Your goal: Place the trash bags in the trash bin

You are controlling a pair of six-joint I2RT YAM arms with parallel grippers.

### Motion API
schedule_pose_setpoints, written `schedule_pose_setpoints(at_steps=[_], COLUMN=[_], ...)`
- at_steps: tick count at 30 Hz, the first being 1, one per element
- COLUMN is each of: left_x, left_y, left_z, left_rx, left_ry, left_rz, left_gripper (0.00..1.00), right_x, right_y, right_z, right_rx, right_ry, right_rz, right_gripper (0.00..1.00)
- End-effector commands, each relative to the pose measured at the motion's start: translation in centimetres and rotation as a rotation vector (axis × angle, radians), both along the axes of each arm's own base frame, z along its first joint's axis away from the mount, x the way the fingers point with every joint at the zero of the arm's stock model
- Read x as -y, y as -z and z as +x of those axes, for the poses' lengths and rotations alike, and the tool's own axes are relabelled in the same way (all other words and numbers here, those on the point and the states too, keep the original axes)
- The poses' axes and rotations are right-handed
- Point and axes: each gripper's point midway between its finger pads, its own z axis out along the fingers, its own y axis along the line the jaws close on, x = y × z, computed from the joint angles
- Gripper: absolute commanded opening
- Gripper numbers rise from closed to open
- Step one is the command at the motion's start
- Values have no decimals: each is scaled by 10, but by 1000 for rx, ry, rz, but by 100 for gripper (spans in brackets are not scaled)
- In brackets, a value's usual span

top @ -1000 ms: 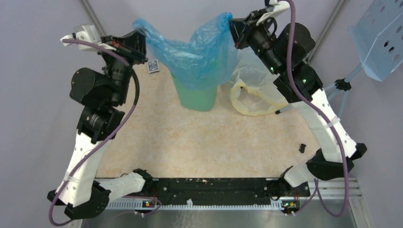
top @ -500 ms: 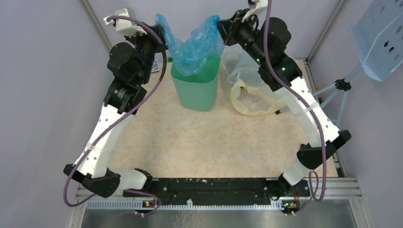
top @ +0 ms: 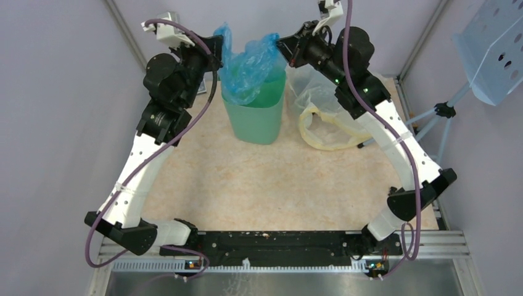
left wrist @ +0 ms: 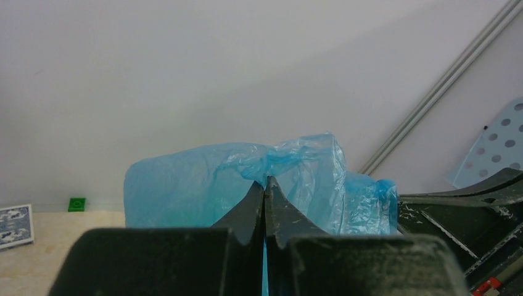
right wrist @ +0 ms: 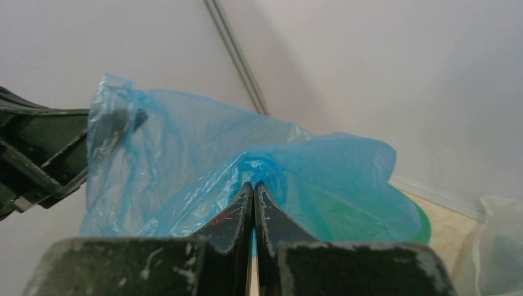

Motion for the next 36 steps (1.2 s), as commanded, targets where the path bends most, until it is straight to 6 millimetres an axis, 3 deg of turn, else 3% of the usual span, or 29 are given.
schedule_pose_setpoints(at_steps=[1,7,11,17,23,28,31,36], left_x=[4,15,22,2,-27,-33,-37,-48], left_y=[-5,5,22,61,90,119,132,139], left_z=[-13,-11,3,41,59,70,76,80], left_rx=[5,-31,-95,-295,-378,-429,-454,-449], left_ry=[58,109,111,80,100,147,143,126], left_rz=[-25,-30,-14,-20,-69,-87,-84,-112], left_gripper=[0,0,0,0,0,0,0,0], right_x=[2,10,9,-10,-37,-37,-35,-56], right_y=[-30,-16,-1,19,45,72,79,85], right_z=[-35,-40,-26,-1,25,48,62,71], right_rx=[41,5,-39,-108,-196,-269,-294,-331], right_ry=[-108,-84,-44,-69,-125,-121,-144,-261], right_rz=[91,78,34,-11,-25,-19,7,16], right_gripper=[0,0,0,0,0,0,0,0])
